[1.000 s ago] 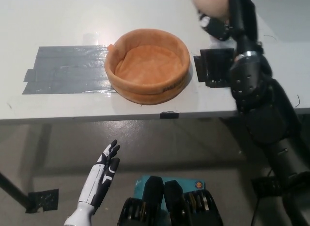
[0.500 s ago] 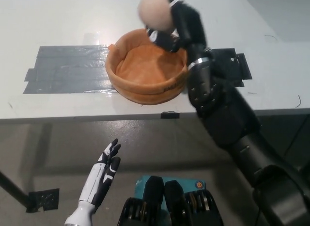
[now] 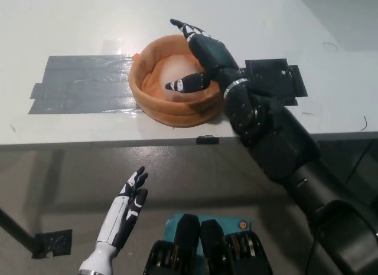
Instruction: A person hands a emotional support dumpling to the robot which it grabs with its right hand and places in the soft place kept infront of it in the centre of the desk
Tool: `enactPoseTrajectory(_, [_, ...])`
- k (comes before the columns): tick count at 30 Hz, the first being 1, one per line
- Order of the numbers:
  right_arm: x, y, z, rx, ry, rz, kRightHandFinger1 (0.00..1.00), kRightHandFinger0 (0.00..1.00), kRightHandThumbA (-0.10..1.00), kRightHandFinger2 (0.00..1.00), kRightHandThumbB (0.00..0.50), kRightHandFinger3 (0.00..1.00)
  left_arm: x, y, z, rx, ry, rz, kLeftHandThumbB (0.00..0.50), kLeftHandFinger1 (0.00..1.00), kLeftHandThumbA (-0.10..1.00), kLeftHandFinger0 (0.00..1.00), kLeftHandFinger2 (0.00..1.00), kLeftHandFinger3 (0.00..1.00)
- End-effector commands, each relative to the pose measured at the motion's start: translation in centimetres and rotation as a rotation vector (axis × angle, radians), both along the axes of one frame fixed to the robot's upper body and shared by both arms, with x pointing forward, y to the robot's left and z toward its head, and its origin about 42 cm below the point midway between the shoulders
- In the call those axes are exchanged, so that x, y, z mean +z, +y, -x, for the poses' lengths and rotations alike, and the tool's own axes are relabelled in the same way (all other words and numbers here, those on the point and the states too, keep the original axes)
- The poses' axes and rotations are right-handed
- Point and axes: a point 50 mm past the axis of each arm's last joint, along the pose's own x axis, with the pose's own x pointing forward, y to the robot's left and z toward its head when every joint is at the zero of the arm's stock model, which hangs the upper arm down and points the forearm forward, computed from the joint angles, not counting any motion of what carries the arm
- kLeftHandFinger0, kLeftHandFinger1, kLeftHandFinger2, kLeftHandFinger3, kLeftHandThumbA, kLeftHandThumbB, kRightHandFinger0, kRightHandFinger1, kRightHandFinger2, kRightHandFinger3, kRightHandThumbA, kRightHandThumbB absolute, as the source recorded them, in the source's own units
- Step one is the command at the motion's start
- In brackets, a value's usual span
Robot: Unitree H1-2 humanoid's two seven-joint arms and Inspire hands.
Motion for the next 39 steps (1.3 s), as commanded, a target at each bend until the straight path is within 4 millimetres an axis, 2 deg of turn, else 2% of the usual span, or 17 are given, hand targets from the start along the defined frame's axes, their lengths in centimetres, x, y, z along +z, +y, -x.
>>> enactPoseTrajectory(1, [3.2,0.3,-0.1,0.060,0.000,-0.010,1.00,1.00,1.00,1.00,0.500,1.00,1.4,-0.3,-0.4,-0.015,-0.070,0.014,0.146,1.00,1.00,1.00,1.00,1.00])
enactPoseTrajectory(5, [3.5,-0.3,0.1,0.057,-0.009,-0.045,1.00,1.00,1.00,1.00,0.500,1.00,1.3,-0.3,-0.3,-0.018,-0.067,0.024,0.173,1.00,1.00,1.00,1.00,1.00])
enactPoseTrajectory(10, [4.8,-1.5,0.7,0.053,-0.056,-0.103,1.00,1.00,1.00,1.00,0.498,1.00,1.3,-0.3,-0.3,-0.024,-0.063,0.028,0.178,1.00,1.00,1.00,1.00,1.00])
enactPoseTrajectory(15, [7.3,-3.8,2.2,0.076,-0.158,-0.195,1.00,1.00,1.00,1.00,0.474,1.00,1.6,-0.4,-1.0,-0.020,-0.072,0.016,0.185,1.00,1.00,1.00,1.00,1.00])
enactPoseTrajectory(17, [8.6,-5.5,4.8,0.100,-0.252,-0.240,1.00,1.00,1.00,1.00,0.452,1.00,1.8,-0.3,-1.3,-0.021,-0.078,0.016,0.145,1.00,1.00,1.00,1.00,1.00])
enactPoseTrajectory(19, [9.2,-6.4,6.4,0.117,-0.293,-0.263,1.00,1.00,1.00,1.00,0.434,1.00,2.0,-0.2,-1.7,-0.020,-0.088,0.011,0.144,1.00,1.00,1.00,1.00,1.00])
enactPoseTrajectory(22, [9.1,-8.7,10.3,0.131,-0.368,-0.317,1.00,1.00,1.00,1.00,0.410,1.00,2.6,-0.4,-2.4,-0.021,-0.095,0.015,0.135,1.00,1.00,1.00,1.00,1.00])
enactPoseTrajectory(23, [8.6,-9.5,11.9,0.132,-0.384,-0.335,1.00,1.00,1.00,1.00,0.389,1.00,2.6,-0.4,-2.4,-0.024,-0.098,0.014,0.134,1.00,1.00,1.00,1.00,1.00])
enactPoseTrajectory(24, [8.4,-9.7,12.5,0.131,-0.387,-0.340,1.00,1.00,1.00,1.00,0.388,1.00,2.6,-0.3,-2.4,-0.025,-0.099,0.013,0.134,1.00,1.00,1.00,1.00,1.00])
enactPoseTrajectory(25, [7.0,-10.8,14.4,0.111,-0.386,-0.375,1.00,1.00,1.00,1.00,0.369,1.00,2.6,-0.3,-2.5,-0.024,-0.106,0.002,0.132,1.00,1.00,1.00,1.00,1.00])
enactPoseTrajectory(26, [6.8,-11.0,14.8,0.106,-0.386,-0.380,1.00,1.00,1.00,1.00,0.369,1.00,2.5,-0.3,-2.6,-0.025,-0.107,-0.002,0.132,1.00,1.00,1.00,1.00,1.00])
enactPoseTrajectory(28, [4.5,-12.3,16.7,0.072,-0.347,-0.433,1.00,1.00,0.98,1.00,0.364,1.00,2.4,-0.4,-2.6,-0.017,-0.094,-0.009,0.149,1.00,1.00,1.00,1.00,1.00])
enactPoseTrajectory(29, [3.3,-12.8,17.4,0.054,-0.335,-0.438,1.00,1.00,0.99,1.00,0.351,1.00,2.4,-0.3,-2.5,-0.018,-0.092,-0.010,0.134,1.00,1.00,1.00,1.00,1.00])
enactPoseTrajectory(32, [0.0,-13.8,18.4,0.010,-0.285,-0.438,1.00,1.00,1.00,1.00,0.337,1.00,2.0,-0.2,-2.2,-0.018,-0.085,-0.006,0.132,1.00,1.00,1.00,1.00,1.00])
enactPoseTrajectory(34, [-3.8,-14.5,18.8,-0.031,-0.208,-0.451,1.00,1.00,1.00,1.00,0.343,1.00,1.6,-0.3,-1.9,-0.021,-0.074,-0.004,0.127,1.00,1.00,1.00,1.00,1.00])
enactPoseTrajectory(36, [-5.7,-14.9,19.2,-0.046,-0.170,-0.444,1.00,1.00,1.00,1.00,0.336,1.00,1.4,-0.4,-1.7,-0.022,-0.063,-0.005,0.137,1.00,1.00,1.00,1.00,1.00])
enactPoseTrajectory(39, [-9.0,-15.4,19.8,-0.047,-0.095,-0.454,1.00,1.00,0.91,1.00,0.286,1.00,1.2,-0.4,-1.6,-0.026,-0.056,-0.002,0.117,1.00,1.00,1.00,1.00,1.00])
